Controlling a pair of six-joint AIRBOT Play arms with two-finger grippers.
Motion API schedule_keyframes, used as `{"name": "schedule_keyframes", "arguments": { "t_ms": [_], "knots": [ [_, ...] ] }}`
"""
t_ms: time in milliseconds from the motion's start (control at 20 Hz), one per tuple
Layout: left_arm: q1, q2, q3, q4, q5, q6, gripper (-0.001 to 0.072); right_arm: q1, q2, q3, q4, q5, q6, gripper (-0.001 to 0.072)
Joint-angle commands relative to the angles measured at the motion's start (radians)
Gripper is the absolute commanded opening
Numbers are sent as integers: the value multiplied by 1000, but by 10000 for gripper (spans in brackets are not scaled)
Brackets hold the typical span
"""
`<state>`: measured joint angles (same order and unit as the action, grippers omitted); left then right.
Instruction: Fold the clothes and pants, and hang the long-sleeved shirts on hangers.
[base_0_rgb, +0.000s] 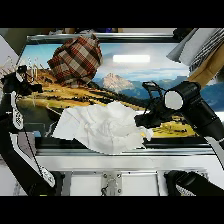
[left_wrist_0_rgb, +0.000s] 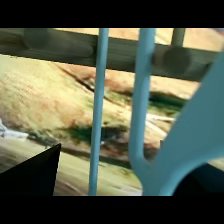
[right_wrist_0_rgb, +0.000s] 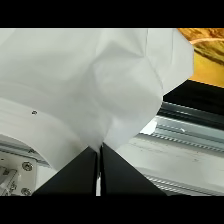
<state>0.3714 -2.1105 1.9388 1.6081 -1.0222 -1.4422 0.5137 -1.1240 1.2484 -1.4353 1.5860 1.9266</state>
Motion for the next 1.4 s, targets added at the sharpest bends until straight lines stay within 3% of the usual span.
{"name": "schedule_keyframes", "arguments": {
  "t_ms": [0, 200, 300, 500, 600, 800, 850, 1350],
  "knots": [
    [3, -7, 2, 22, -18, -5, 715, 1, 0, 0, 0, 0, 0, 13],
    [3, -7, 2, 21, -26, -5, 713, 1, 0, 0, 0, 0, 0, 14],
    [2, -7, 2, 21, -33, -5, 536, 1, 0, 0, 0, 0, 0, 14],
    [3, -7, 2, 22, -34, -6, 508, 1, 0, 0, 0, 0, 0, 14],
    [2, -7, 2, 22, -42, -5, 142, 1, 0, 0, 0, 0, 0, 13],
    [3, -6, 2, 23, -42, -5, 116, 1, 0, 0, 0, 0, 0, 14],
    [3, -6, 2, 23, -42, 0, 19, 1, 0, 0, 0, 0, 0, 14],
    [-6, 43, 3, 66, -24, -1, 13, 1, 0, 0, 0, 0, 0, 14]
  ]
}}
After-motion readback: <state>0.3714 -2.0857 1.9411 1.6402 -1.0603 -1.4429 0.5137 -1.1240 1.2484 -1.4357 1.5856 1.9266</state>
